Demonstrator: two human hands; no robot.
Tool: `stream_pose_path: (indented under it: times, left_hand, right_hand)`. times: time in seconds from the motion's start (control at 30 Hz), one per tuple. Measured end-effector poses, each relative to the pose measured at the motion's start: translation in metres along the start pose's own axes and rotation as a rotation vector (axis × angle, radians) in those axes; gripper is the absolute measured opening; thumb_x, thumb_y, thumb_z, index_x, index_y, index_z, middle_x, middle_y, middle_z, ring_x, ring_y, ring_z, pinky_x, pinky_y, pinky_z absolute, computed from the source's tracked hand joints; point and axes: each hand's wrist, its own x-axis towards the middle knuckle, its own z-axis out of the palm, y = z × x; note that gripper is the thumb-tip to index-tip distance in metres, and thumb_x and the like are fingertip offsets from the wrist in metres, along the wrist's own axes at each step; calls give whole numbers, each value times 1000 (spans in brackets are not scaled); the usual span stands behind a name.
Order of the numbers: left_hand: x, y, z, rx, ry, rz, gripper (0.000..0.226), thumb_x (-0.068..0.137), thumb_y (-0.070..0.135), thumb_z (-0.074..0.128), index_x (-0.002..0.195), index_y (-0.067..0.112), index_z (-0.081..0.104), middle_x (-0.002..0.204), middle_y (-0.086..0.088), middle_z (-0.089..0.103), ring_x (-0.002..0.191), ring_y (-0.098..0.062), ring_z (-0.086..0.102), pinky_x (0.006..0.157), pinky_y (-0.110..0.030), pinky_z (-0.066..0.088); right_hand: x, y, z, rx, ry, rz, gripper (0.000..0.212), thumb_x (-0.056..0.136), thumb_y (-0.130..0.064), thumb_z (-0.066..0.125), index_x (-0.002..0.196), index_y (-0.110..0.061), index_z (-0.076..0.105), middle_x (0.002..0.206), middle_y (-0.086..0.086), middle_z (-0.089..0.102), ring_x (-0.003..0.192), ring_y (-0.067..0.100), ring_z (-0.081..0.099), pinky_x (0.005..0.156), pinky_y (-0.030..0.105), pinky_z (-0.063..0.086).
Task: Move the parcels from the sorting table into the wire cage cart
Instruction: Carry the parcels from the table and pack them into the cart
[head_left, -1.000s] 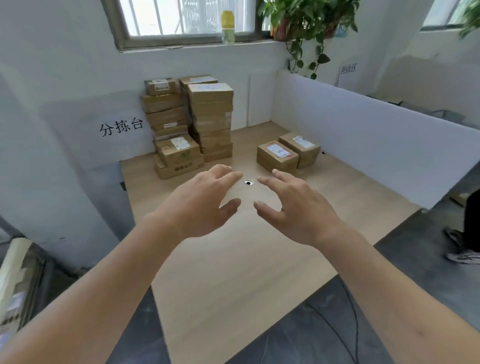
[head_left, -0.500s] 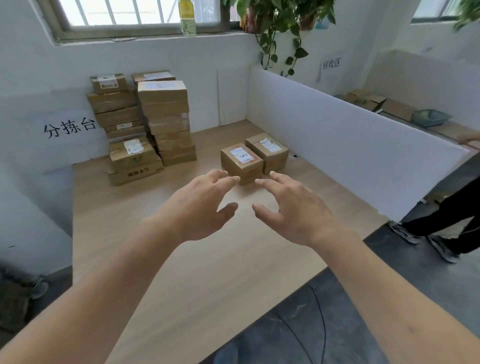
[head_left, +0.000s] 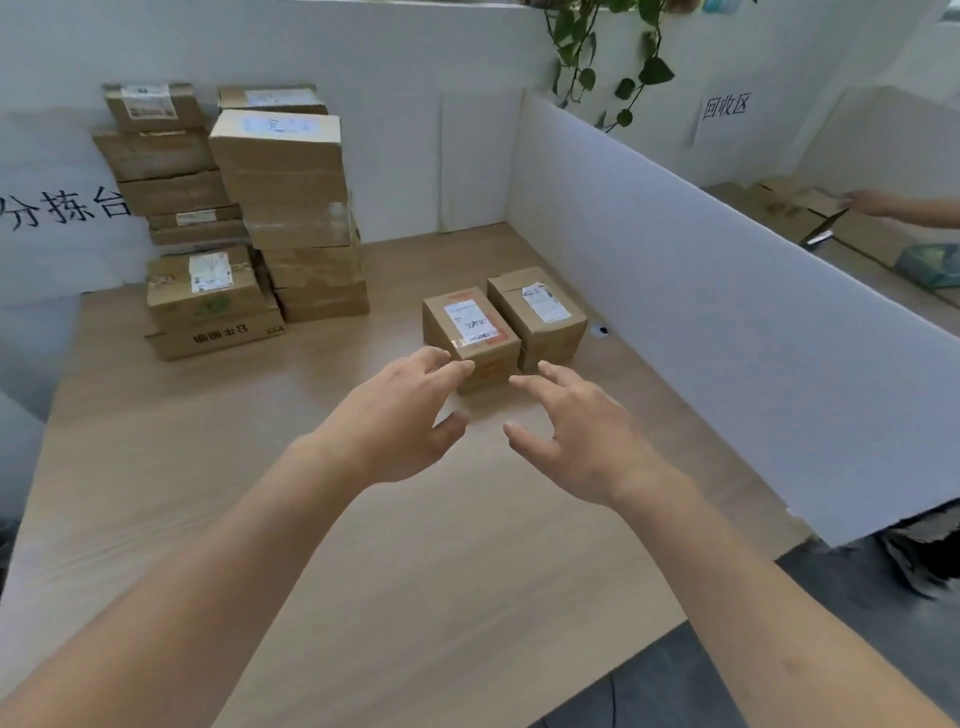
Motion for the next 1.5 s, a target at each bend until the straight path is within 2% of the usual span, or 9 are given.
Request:
stream_pose_path:
  times: [0.27,0.47,0.63,0.87,1.07,1.13,1.23,1.4,1.5]
  left_hand:
    - [77,2,29,-11,-16,-132,63,104,44,51,160,25,30,158,-5,36,142,-25,41,110,-39,44]
    - [146,-8,82,-21,-32,-289,65,103,46,50,162,26,28,163,-7,32,147,-26,36,113,-45,43]
    - [199,-25,127,-74,-94,-415,59,103,43,52,157,26,36,160,-6,35,140,-29,45,109,-44,45]
    - [259,-61,178,-149,-155,-539,57,104,41,53,157,27,37,158,-7,34,135,-31,50,108,-41,44]
    - [285,-89,216,-257,-200,-664,55,103,41,53,155,32,38,163,-15,24,146,-37,38,115,-46,39]
    - [288,-93,225,-316,-181,-685,54,103,39,55,154,30,40,155,-15,35,140,-36,43,112,-42,40]
    - [287,-95,234,-396,-110,-686,52,101,36,58,151,27,47,136,-6,50,126,-28,53,106,-35,42]
    - [269,-99,242,-436,-69,-768,57,101,42,57,154,38,38,115,-2,43,95,-22,58,99,-37,47]
    - [259,-101,248,-452,-126,-788,63,102,45,56,158,48,26,123,-6,40,103,-27,55,105,-38,45]
  right_hand:
    - [89,62,-4,20,-73,-74,60,100,-56,54,156,-38,40,168,-2,29,127,21,57,109,37,40]
    - [182,127,22,60,-155,-191,60,98,-56,54,154,-38,43,167,-5,29,140,19,46,109,38,42]
    - [256,167,54,100,-225,-257,57,99,-53,56,151,-34,48,163,-7,36,142,19,44,107,42,46]
    - [341,185,105,141,-308,-286,52,98,-49,57,148,-36,49,159,-5,39,136,21,49,103,45,49]
    - [385,182,144,140,-318,-193,55,98,-39,58,150,-25,47,154,7,37,136,30,48,105,42,46]
    - [389,180,153,176,-319,-153,53,98,-37,59,148,-22,49,153,10,37,136,33,47,106,41,41]
    - [385,180,165,215,-284,-115,54,96,-40,61,147,-24,50,151,12,38,135,36,44,111,40,37]
    - [370,191,179,266,-267,-54,58,94,-48,63,148,-36,46,133,9,40,124,36,50,108,43,44]
    - [359,203,191,288,-326,-76,67,94,-57,62,153,-49,31,123,5,43,111,28,59,102,43,49]
